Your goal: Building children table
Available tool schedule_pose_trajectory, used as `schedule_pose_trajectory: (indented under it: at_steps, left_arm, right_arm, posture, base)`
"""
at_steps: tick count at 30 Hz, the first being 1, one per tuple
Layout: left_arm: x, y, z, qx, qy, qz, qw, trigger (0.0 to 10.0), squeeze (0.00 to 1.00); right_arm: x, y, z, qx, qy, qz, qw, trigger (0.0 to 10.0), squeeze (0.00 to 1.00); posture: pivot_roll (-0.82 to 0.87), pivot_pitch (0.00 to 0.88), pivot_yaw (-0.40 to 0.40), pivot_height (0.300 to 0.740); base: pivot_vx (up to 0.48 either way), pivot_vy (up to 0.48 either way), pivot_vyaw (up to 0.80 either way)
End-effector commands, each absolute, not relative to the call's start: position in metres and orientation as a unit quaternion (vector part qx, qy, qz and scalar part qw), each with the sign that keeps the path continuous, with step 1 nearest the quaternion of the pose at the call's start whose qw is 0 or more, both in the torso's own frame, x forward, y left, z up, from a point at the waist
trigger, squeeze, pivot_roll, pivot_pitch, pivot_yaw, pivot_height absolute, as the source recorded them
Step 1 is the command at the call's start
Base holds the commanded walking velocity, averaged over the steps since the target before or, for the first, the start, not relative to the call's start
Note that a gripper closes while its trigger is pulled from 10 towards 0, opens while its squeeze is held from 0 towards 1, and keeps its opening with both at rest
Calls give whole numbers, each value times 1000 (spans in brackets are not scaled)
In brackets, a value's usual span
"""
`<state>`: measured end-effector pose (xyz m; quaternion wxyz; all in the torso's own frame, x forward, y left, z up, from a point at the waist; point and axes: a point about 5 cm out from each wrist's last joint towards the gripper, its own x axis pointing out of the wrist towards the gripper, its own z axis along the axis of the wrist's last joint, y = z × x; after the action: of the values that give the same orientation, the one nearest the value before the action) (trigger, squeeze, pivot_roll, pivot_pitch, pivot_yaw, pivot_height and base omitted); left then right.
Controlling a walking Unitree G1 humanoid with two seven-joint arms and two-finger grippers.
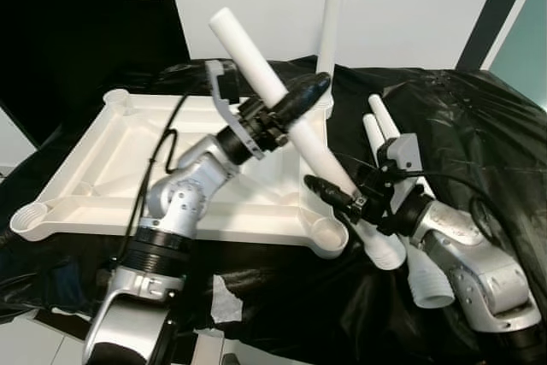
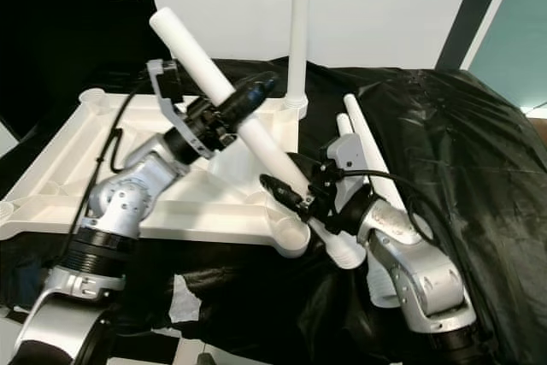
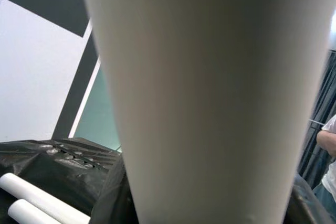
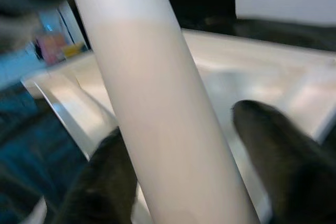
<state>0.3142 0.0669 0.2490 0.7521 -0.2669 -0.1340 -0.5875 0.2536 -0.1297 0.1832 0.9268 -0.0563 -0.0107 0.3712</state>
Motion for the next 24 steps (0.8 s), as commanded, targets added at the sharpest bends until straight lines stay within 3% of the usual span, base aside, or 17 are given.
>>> schedule_pose_trajectory:
  at_steps: [1, 2, 3, 4, 19, 20, 21, 22, 23, 24]
  left_arm:
    - [295, 62, 254, -223, -178, -718, 634, 0, 0]
    - [295, 62, 254, -223, -178, -718, 634, 0, 0]
    - [295, 61, 254, -223, -178, -718, 635, 0, 0]
    - [295, 61, 253, -223, -177, -718, 636, 0, 0]
    - [296, 60, 249, -216, -174, -712, 645, 0, 0]
    - [296, 59, 250, -216, -175, -712, 645, 0, 0]
    - [296, 59, 250, -216, -175, -712, 645, 0, 0]
    - [296, 59, 250, -216, -175, -712, 645, 0, 0]
    - [296, 59, 250, -216, -175, -712, 645, 0, 0]
    - [296, 59, 250, -216, -175, -712, 645, 0, 0]
  right_arm:
    - [253, -132, 181, -82, 8, 351, 933, 10000, 953]
    - [253, -132, 181, -82, 8, 351, 933, 10000, 953]
    - [253, -133, 180, -88, 14, 346, 934, 10000, 137]
    - [252, -134, 179, -96, 18, 342, 935, 10000, 0]
    - [229, -141, 192, -179, 60, 350, 918, 10000, 0]
    - [229, -141, 187, -175, 69, 354, 916, 9373, 0]
    - [229, -141, 187, -175, 69, 354, 916, 9373, 0]
    - [230, -141, 182, -176, 77, 352, 916, 7686, 0]
    - [231, -141, 178, -175, 85, 351, 916, 8392, 0]
    - [231, -141, 178, -175, 85, 351, 916, 8392, 0]
  posture:
    - [-106, 0, 54, 740]
    - [-106, 0, 54, 740]
    - [-106, 0, 53, 740]
    - [-105, 0, 50, 740]
    - [-113, 0, 42, 740]
    - [-112, 0, 41, 740]
    - [-112, 0, 41, 740]
    - [-110, 0, 41, 740]
    - [-106, 0, 40, 740]
    - [-106, 0, 40, 740]
  base:
    - [0, 0, 0]
    - [0, 0, 0]
    - [0, 0, 0]
    - [0, 0, 0]
    - [0, 0, 0]
    - [0, 0, 0]
    - [0, 0, 0]
    - [0, 0, 0]
    - [0, 0, 0]
    - [0, 0, 0]
